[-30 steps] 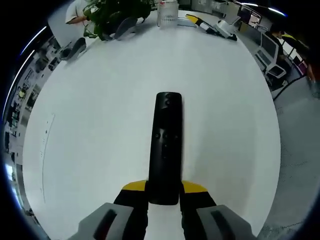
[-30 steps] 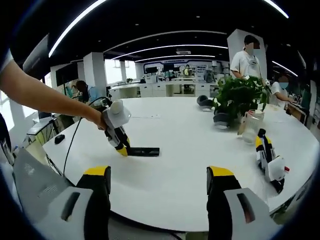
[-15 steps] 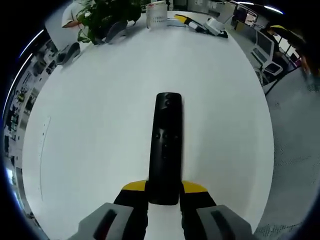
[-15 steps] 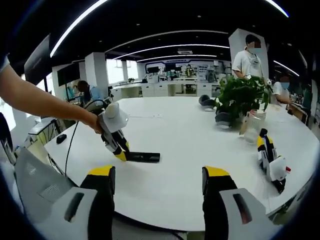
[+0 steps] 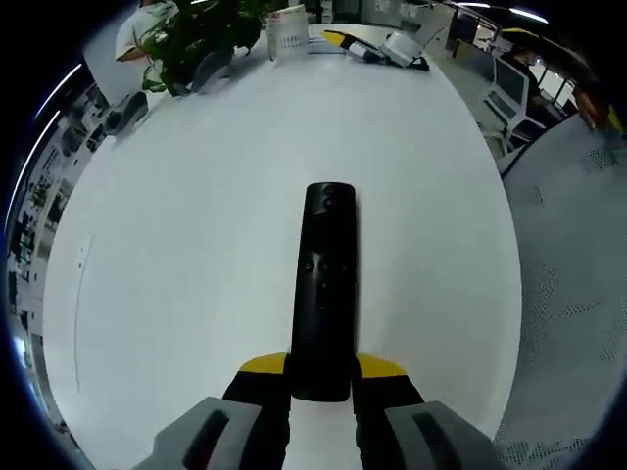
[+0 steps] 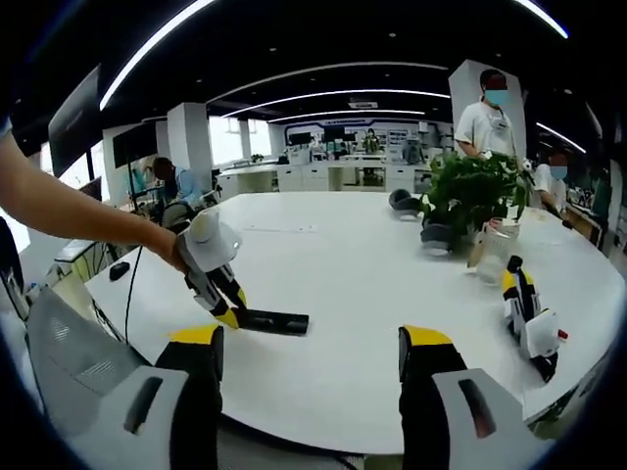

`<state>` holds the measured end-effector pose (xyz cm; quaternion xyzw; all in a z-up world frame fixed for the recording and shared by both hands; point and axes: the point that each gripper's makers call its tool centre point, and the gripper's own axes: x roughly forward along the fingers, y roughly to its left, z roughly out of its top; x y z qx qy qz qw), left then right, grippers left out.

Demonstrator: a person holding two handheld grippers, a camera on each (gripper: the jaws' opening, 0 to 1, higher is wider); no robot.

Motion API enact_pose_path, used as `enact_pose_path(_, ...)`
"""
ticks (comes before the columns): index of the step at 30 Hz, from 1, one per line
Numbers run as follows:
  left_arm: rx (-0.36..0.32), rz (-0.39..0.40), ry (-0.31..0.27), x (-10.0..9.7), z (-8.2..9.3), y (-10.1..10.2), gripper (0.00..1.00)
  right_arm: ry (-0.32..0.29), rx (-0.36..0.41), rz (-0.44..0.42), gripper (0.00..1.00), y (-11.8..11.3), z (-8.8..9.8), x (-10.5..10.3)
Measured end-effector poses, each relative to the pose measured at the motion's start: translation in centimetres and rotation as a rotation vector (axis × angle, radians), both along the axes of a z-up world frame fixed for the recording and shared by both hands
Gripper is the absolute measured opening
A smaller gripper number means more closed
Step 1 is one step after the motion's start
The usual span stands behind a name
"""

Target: Press the specified remote control buttons in sequence, fully releasing each button before pressing the next.

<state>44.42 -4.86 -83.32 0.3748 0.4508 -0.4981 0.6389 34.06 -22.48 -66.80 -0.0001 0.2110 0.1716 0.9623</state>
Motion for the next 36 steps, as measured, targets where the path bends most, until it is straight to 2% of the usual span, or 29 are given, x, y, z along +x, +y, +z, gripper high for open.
enact_pose_path(19, -0.046, -0.008, -0.005, -3.5, 0.0, 0.0, 0.23, -0.029, -0.019, -0.025, 0.99, -0.3, 0.3, 0.3)
enact_pose_path(23, -0.041, -0.011, -0.004, -4.2, 0.0, -0.1, 0.23, -0.035, -0.015, -0.033, 1.00, -0.4, 0.4, 0.4)
enact_pose_path(29, -0.042, -0.008, -0.001, -6.3, 0.0, 0.0, 0.23, -0.028, -0.013, -0.032, 1.00, -0.4, 0.3, 0.4)
enact_pose_path(36, -0.089, 0.028, -0.009, -8.1, 0.1, 0.0, 0.24, -0.017, -0.019, -0.028, 0.99, -0.3, 0.1, 0.3)
